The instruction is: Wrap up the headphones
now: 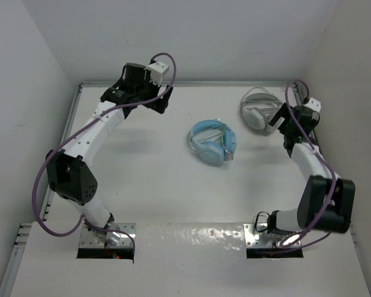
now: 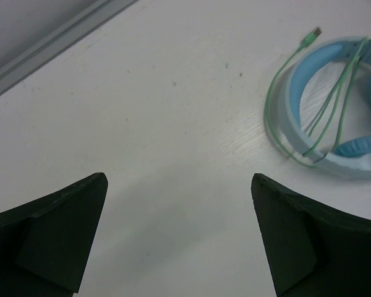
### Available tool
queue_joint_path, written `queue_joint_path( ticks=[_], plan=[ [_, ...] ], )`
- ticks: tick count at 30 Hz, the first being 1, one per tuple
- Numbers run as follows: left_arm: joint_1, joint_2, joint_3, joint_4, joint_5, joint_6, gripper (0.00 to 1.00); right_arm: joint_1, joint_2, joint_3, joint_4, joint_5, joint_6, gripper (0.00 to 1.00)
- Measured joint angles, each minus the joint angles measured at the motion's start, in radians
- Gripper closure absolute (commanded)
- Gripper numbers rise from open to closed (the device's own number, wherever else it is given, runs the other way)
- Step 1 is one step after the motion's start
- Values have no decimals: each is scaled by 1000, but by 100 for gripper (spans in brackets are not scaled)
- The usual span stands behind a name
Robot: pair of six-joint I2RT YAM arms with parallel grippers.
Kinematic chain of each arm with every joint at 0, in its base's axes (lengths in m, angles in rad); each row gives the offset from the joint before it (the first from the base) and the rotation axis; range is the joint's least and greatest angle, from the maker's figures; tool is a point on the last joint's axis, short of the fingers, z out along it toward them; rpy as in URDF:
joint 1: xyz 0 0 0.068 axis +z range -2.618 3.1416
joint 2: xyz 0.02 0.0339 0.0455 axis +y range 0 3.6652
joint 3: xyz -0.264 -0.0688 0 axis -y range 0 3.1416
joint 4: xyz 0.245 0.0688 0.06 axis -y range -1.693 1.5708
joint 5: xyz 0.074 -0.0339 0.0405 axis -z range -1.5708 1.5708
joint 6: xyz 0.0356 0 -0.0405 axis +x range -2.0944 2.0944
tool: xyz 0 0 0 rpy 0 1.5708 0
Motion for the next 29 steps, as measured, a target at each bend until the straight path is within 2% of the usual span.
queue_joint_path(
  ticks=[4,8,12,16,19,29],
  plan=[
    [17,-77,-139,7,-42,55,0,2,-195,-159,15,30,0,1],
    [64,-174,-305,8,-87,86,0,2,-282,-229,-18,63,60,1],
    [154,-209,-380,20,-74,84,0,2,-336,-246,-118,115,168,1],
    [226,-213,-410,35,-47,68,0,2,-420,-246,-259,199,246,1],
    [240,-213,-426,47,-17,55,0,2,-516,-248,-345,240,259,1],
    [265,-229,-435,54,51,32,0,2,-837,-358,-357,256,274,1]
  ],
)
